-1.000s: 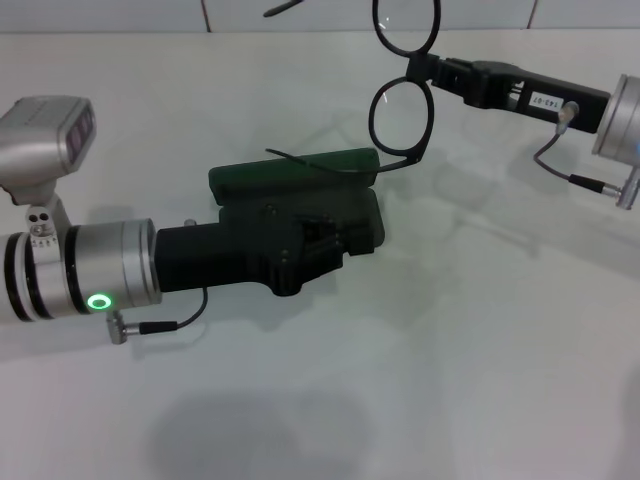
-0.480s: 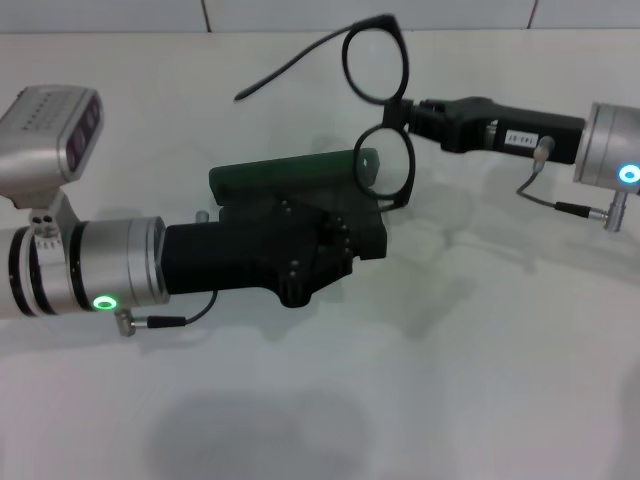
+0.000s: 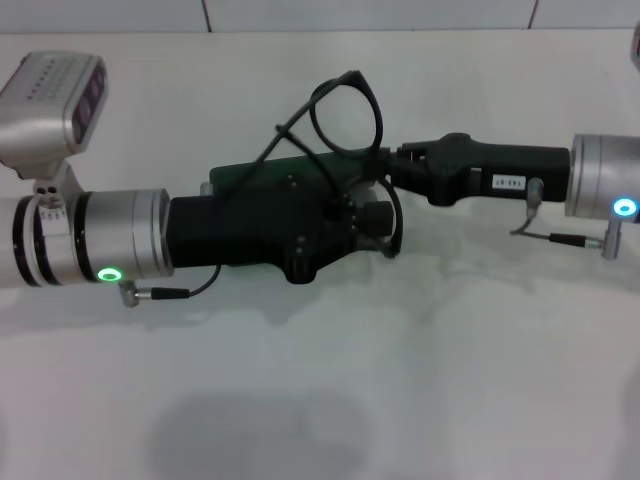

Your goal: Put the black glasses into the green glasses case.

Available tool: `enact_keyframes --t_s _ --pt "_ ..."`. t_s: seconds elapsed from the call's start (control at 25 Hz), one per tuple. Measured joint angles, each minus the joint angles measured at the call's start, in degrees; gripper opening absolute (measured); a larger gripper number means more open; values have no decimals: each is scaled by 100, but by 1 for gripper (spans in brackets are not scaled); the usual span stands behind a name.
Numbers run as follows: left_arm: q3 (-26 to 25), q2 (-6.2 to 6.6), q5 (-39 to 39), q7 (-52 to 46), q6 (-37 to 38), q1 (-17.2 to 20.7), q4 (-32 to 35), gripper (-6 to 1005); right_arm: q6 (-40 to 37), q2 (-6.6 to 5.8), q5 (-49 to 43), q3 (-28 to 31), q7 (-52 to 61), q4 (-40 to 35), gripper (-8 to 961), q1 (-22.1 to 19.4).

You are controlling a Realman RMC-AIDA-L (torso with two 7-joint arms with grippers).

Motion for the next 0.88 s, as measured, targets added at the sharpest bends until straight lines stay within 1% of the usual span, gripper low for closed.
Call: enact_keyframes --t_s 0.12,0.28,0.4,0.88 --pt "0 0 -9 -16 -3 -46 10 -1 -280 0 -8 -10 -170 0 55 -48" --pt "0 -11 -7 -36 -4 -70 12 -1 -471 0 -17 -84 -275 0 55 -66" --pt "0 -16 9 -36 0 -92 14 -1 -514 0 -14 -163 -324 1 55 -70" --pt "0 -17 -7 -37 25 -105 7 0 -607 0 -2 -172 -417 3 55 -108"
